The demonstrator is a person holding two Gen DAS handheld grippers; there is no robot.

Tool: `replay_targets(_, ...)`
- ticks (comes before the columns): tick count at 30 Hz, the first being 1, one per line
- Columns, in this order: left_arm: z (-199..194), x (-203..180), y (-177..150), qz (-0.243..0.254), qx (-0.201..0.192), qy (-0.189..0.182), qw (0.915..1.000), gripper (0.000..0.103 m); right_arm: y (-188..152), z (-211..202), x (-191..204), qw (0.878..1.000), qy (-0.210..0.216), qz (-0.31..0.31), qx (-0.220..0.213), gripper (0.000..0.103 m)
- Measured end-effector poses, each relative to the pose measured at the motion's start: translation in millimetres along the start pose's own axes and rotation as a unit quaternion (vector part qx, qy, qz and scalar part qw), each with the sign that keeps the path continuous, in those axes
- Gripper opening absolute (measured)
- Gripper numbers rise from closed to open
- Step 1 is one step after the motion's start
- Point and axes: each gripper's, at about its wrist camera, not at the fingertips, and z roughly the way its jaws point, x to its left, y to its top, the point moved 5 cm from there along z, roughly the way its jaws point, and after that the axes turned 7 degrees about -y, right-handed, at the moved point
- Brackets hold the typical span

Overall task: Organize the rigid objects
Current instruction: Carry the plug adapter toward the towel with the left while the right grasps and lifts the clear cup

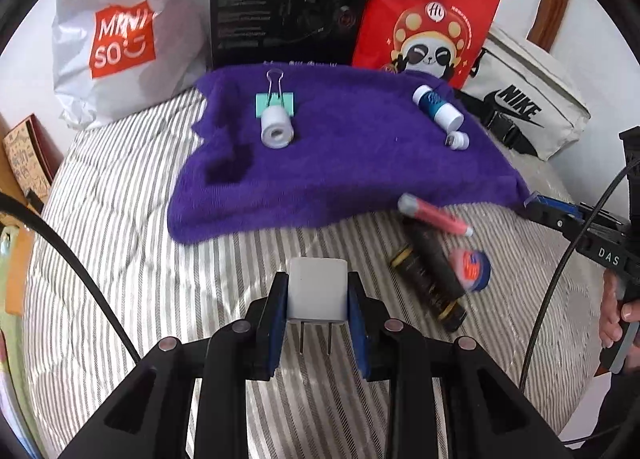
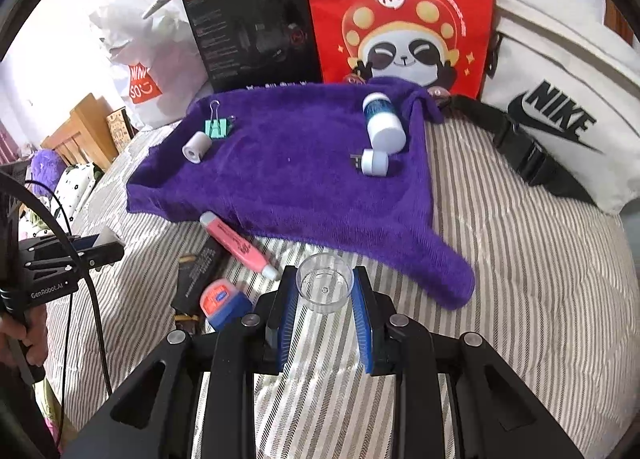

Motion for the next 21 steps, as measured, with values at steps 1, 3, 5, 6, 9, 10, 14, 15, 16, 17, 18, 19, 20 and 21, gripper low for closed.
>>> replay_targets(1, -1, 0, 3, 0.001, -0.003, -0.001, 1.0000, 0.027, 3, -1, 1, 1.000, -0.001, -0.003, -0.002, 0.027)
replay_targets(3, -2, -1, 9, 0.003, -0.005, -0.005, 1.0000, 0.027, 7, -2, 2, 1.000, -0.002, -0.006, -0.004, 0.027)
replay_targets(5, -3, 0, 15, 0.005, -0.009, -0.003, 0.9999, 0.027, 10, -1, 2, 1.000, -0.002, -0.007, -0.005, 0.027)
replay_targets(6, -3, 0, 19, 0.005, -0.011, -0.004, 0.9999, 0.027, 12, -1, 2, 1.000, -0.003, -0.008, -0.005, 0.027)
replay_targets(9, -4, 3, 28, 0.002, -0.016, -0.005, 0.9999, 0.027, 18, -1, 3, 1.000, -0.001, -0.007, -0.008, 0.027)
replay_targets(10, -5, 4, 31, 0.003, -0.018, -0.006, 0.9998, 0.027, 20, -1, 2, 1.000, 0.002, -0.005, -0.008, 0.027)
replay_targets(14, -5, 7, 41, -0.001, -0.023, -0.013, 0.9997, 0.027, 28, 1, -1, 1.000, 0.003, 0.002, -0.010, 0.027)
replay_targets(15, -4, 8, 44, 0.000, -0.024, -0.012, 0.9996, 0.027, 30, 2, -2, 1.000, 0.002, 0.002, -0.009, 0.027)
replay_targets(16, -4, 8, 46, 0.001, -0.025, -0.011, 0.9996, 0.027, 32, 3, -3, 1.000, 0.002, 0.002, -0.009, 0.027)
replay_targets(17, -4, 10, 49, 0.000, -0.028, -0.008, 0.9996, 0.027, 34, 4, -5, 1.000, 0.001, 0.003, -0.009, 0.027)
replay_targets(18, -4, 11, 51, 0.000, -0.028, -0.009, 0.9996, 0.027, 36, 5, -6, 1.000, -0.001, 0.002, -0.009, 0.027)
replay_targets(19, -2, 11, 53, 0.000, -0.026, -0.010, 0.9996, 0.027, 38, 7, -7, 1.000, -0.003, 0.001, -0.009, 0.027)
replay_targets(20, -2, 12, 56, 0.000, -0.027, -0.008, 0.9996, 0.027, 41, 9, -8, 1.000, -0.005, 0.001, -0.009, 0.027)
replay_targets(21, -1, 14, 58, 0.000, -0.028, -0.007, 0.9996, 0.027, 44, 11, -10, 1.000, -0.006, 0.001, -0.009, 0.027)
